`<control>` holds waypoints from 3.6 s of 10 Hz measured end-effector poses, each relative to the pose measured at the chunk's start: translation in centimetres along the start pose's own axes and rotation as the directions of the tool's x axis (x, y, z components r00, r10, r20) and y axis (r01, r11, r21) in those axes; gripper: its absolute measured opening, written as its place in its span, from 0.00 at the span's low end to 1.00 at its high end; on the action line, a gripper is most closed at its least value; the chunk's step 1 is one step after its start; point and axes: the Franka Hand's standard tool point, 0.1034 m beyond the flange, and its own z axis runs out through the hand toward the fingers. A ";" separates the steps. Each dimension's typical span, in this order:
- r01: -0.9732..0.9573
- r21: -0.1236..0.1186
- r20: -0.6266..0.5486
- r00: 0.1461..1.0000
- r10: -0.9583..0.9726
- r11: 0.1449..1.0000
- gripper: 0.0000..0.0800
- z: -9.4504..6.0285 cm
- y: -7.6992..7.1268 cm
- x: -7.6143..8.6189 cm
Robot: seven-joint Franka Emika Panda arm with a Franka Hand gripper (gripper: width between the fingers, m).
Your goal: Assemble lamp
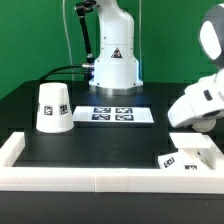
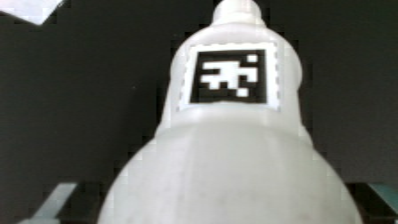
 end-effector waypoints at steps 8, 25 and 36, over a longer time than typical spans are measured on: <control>0.035 0.106 -0.010 0.999 -0.034 0.994 0.72 -8.1 4.5 -4.8; 0.009 -0.104 -0.822 0.562 -0.091 0.995 0.72 -16.1 14.2 -3.2; -0.078 -0.058 -0.930 0.367 -0.026 0.995 0.72 -24.1 15.6 -2.0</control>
Offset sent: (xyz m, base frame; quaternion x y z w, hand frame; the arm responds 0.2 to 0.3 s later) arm 0.0224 -0.0086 0.0720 0.0354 -0.0493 -0.0483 0.9970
